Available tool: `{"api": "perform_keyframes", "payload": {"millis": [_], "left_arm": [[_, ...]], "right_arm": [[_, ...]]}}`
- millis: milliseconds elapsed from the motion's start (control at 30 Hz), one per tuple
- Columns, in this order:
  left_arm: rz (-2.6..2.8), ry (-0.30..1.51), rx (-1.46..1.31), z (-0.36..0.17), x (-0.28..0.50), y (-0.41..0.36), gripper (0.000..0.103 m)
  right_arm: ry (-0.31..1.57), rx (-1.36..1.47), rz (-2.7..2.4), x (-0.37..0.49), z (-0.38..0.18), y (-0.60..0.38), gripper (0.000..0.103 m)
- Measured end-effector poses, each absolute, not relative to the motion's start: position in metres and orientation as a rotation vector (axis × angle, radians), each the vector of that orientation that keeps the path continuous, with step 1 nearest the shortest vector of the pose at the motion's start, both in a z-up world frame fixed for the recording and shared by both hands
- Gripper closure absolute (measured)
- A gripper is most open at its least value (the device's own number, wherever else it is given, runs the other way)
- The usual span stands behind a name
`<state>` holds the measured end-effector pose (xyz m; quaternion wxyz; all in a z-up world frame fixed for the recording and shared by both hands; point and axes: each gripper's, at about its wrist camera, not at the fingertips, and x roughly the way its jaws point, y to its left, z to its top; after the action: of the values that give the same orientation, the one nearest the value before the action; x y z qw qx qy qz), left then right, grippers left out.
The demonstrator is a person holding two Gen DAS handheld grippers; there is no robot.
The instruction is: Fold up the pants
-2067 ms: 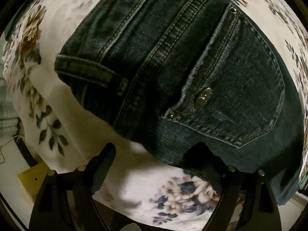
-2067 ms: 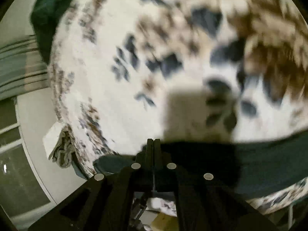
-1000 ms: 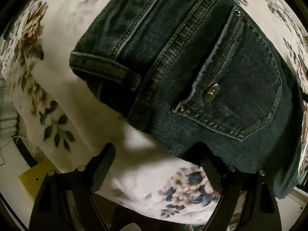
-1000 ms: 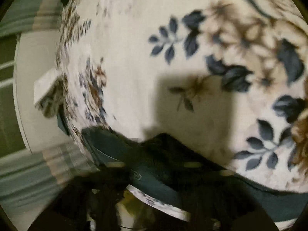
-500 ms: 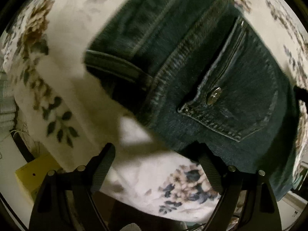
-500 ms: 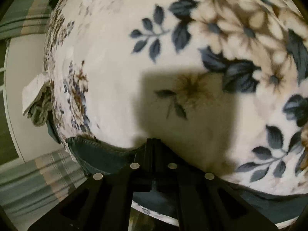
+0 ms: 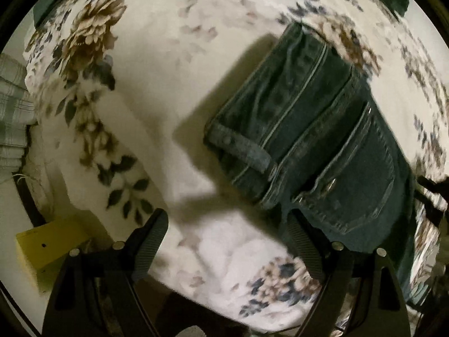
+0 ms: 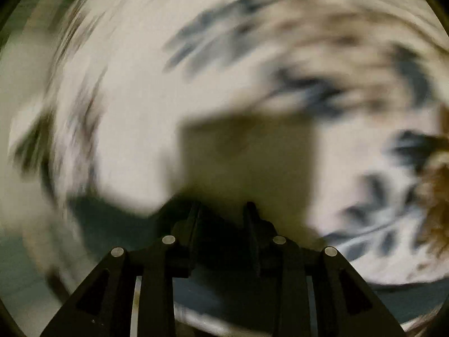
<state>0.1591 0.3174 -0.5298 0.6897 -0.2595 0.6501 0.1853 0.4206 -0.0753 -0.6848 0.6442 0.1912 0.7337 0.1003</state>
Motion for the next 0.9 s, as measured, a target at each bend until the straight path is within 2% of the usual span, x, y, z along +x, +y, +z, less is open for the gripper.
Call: {"api": "perform_keyframes", "payload": {"millis": [33,67,100,267,300,367,433,500,600,633,667,700,900], "left_arm": [[0.414,1.446,-0.594,-0.530,0.161,0.321,0.016],[0.415,1.437,-0.615,-0.531,0.165,0.326,0.016],[0.418,1.430,-0.631,-0.532,0.167,0.328,0.016],[0.468,1.424,-0.744,-0.560,0.177,0.345,0.020],[0.468,1.408,-0.778,-0.564,0.178,0.348,0.026],[0.428,1.369,-0.810,-0.565,0.180,0.348,0.068],[0.424,1.361,-0.726,-0.557,0.187,0.338,0.073],[0.428,1.341,-0.691,-0.549,0.188,0.336,0.086],[0.416,1.334,-0.648,-0.540,0.186,0.330,0.090],[0.413,1.335,-0.639,-0.538,0.186,0.330,0.090],[0.410,1.337,-0.630,-0.536,0.189,0.328,0.090],[0.407,1.341,-0.622,-0.535,0.188,0.329,0.090],[0.402,1.415,-0.613,-0.559,0.196,0.331,0.088]], "right_arm": [[1.640,0.548,0.207,0.418,-0.680,-0.093,0.066],[1.614,0.651,0.228,0.411,-0.673,-0.106,0.056],[1.585,0.730,0.257,0.400,-0.664,-0.116,0.054],[1.544,0.801,0.203,0.301,-0.630,-0.165,0.051],[1.550,0.809,0.160,0.282,-0.631,-0.171,0.051],[1.592,0.851,0.015,0.232,-0.643,-0.189,0.051],[1.635,0.967,-0.099,0.191,-0.663,-0.208,0.051],[1.652,1.074,-0.184,0.163,-0.686,-0.218,0.051],[1.595,1.240,-0.227,0.140,-0.714,-0.229,0.052],[1.554,1.270,-0.239,0.138,-0.718,-0.232,0.061],[1.527,1.279,-0.265,0.136,-0.720,-0.233,0.082],[1.504,1.274,-0.288,0.135,-0.720,-0.234,0.093],[1.542,1.190,-0.317,0.122,-0.713,-0.228,0.099]]}}
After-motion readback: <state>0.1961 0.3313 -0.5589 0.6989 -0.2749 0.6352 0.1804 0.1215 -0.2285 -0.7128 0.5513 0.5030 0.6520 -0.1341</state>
